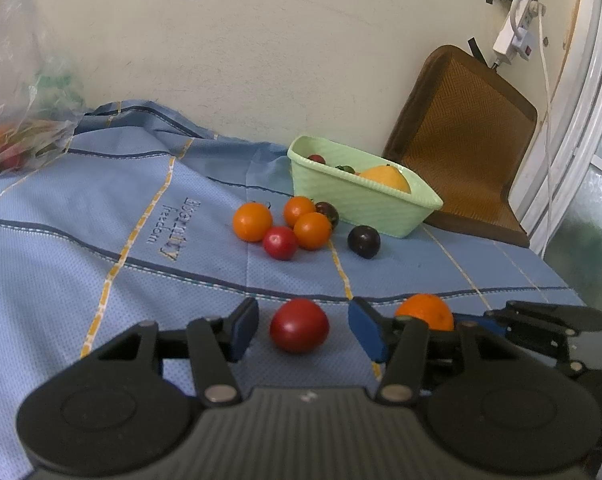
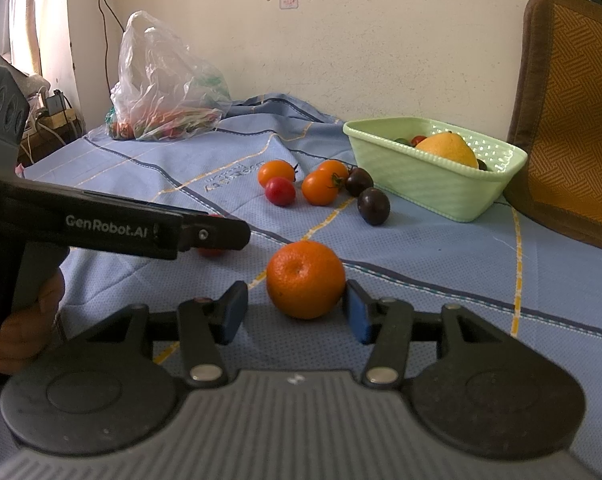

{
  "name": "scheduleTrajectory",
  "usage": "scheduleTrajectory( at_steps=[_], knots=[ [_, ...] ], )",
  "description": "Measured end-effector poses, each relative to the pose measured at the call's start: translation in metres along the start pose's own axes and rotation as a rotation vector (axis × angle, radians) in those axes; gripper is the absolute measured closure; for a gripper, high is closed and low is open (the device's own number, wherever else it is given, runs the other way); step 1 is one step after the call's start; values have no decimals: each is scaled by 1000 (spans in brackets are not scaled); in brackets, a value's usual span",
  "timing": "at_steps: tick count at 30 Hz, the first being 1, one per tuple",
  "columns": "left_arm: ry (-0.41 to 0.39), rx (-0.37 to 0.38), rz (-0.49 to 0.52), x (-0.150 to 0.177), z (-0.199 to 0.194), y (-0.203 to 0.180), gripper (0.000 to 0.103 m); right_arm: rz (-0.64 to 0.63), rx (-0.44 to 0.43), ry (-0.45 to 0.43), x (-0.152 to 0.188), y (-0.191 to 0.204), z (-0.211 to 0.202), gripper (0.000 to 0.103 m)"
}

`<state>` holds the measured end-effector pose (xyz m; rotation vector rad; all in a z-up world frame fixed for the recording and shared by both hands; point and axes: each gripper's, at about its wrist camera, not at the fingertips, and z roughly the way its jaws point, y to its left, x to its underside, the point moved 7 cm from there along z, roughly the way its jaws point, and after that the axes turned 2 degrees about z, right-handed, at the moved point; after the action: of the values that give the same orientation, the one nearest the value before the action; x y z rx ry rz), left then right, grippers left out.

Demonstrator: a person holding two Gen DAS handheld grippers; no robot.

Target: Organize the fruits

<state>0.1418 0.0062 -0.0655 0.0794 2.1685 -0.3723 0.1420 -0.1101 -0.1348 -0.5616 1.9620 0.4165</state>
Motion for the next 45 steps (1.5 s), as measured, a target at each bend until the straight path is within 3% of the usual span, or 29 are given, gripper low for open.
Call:
scheduleTrajectory(
  at_steps=[17, 45],
  knots=[
    [13, -8, 27, 2, 1, -2, 60, 18, 9, -9, -1, -3, 0, 44],
    [13, -7, 30, 2, 0, -3, 60, 19, 5, -6, 0, -4, 1, 44]
  ],
)
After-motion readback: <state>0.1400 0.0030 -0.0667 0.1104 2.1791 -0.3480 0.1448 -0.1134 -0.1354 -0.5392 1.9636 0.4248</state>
